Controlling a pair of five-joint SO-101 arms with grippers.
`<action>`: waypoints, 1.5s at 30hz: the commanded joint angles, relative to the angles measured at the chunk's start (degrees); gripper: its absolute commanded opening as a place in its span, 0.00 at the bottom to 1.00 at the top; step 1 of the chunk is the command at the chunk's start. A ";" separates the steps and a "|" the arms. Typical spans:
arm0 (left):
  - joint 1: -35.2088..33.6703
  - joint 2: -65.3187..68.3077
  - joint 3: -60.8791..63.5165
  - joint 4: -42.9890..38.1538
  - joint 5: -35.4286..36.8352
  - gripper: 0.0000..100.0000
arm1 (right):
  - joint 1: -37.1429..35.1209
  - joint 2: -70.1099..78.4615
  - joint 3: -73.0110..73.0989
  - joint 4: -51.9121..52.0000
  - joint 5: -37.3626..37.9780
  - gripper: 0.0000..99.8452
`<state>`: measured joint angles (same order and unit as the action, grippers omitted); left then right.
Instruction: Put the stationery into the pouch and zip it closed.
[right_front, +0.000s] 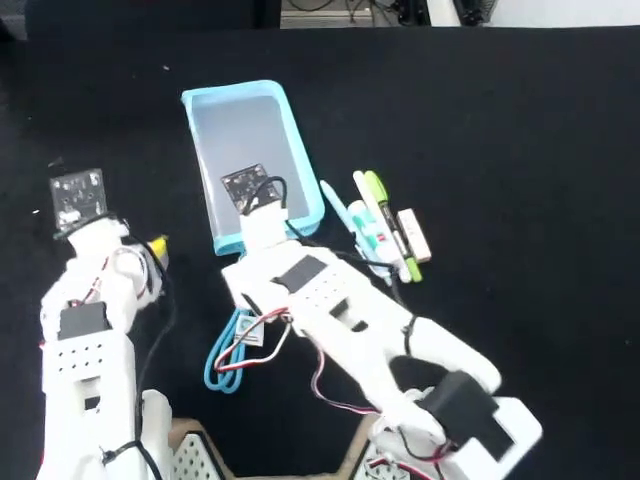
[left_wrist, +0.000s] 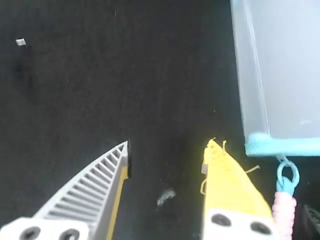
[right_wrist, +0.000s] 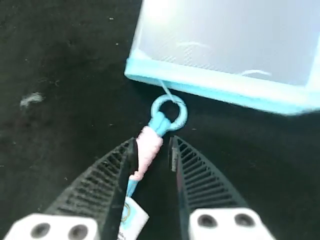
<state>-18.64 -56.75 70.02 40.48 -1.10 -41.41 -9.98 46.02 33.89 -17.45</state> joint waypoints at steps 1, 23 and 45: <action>0.66 -0.18 2.24 -3.16 0.70 0.23 | -0.97 2.68 -3.21 -4.57 -0.44 0.15; 0.48 -0.26 2.95 -3.25 2.73 0.23 | -0.70 11.21 -4.79 -8.62 9.85 0.01; 0.40 -0.70 4.44 -3.60 2.64 0.23 | -0.88 4.88 -3.38 0.79 -1.23 0.17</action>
<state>-18.55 -56.75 74.86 37.85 1.10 -41.76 -7.69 43.38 39.34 -16.84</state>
